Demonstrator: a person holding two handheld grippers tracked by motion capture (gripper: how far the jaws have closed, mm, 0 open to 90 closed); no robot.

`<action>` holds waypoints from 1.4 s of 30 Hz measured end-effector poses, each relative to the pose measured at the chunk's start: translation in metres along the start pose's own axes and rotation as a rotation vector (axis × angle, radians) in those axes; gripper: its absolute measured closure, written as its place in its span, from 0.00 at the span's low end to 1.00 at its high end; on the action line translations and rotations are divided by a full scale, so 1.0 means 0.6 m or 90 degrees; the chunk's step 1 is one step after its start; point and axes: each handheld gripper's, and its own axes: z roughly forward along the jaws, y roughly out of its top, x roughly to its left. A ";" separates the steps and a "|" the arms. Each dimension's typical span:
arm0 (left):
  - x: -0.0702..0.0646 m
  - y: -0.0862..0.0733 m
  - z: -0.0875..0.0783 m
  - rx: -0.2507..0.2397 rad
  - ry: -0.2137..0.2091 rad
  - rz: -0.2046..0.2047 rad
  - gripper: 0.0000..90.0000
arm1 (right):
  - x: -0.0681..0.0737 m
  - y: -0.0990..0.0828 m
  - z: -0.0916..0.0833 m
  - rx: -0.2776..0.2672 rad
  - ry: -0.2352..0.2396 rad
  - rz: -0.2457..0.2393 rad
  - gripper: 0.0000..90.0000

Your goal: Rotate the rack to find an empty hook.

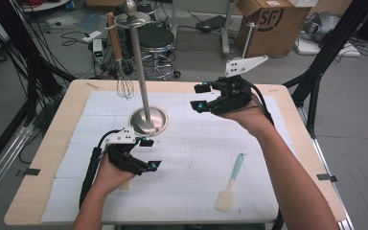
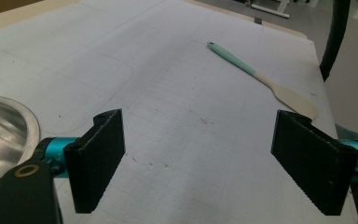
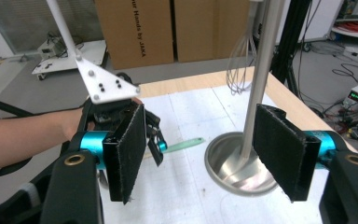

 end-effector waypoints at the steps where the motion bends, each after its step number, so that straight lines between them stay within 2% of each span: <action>1: -0.001 0.000 0.001 -0.001 -0.001 -0.002 0.20 | 0.000 -0.006 -0.002 -0.001 -0.003 0.003 0.38; 17: -0.001 0.000 0.001 -0.001 -0.001 -0.001 0.20 | 0.013 -0.087 -0.037 -0.003 -0.021 0.028 0.35; 20: -0.001 -0.001 0.002 -0.001 -0.002 -0.001 0.20 | 0.017 -0.100 -0.041 0.009 -0.033 0.031 0.33; 24: -0.001 -0.001 0.004 0.001 -0.001 -0.004 0.20 | 0.022 -0.118 -0.048 0.004 -0.048 0.034 0.32; 35: -0.002 -0.001 0.003 0.002 0.000 -0.003 0.20 | 0.029 -0.164 -0.059 -0.005 -0.117 0.071 0.26; 42: -0.002 -0.001 0.003 0.002 0.000 -0.003 0.20 | 0.036 -0.186 -0.054 0.006 -0.168 0.090 0.24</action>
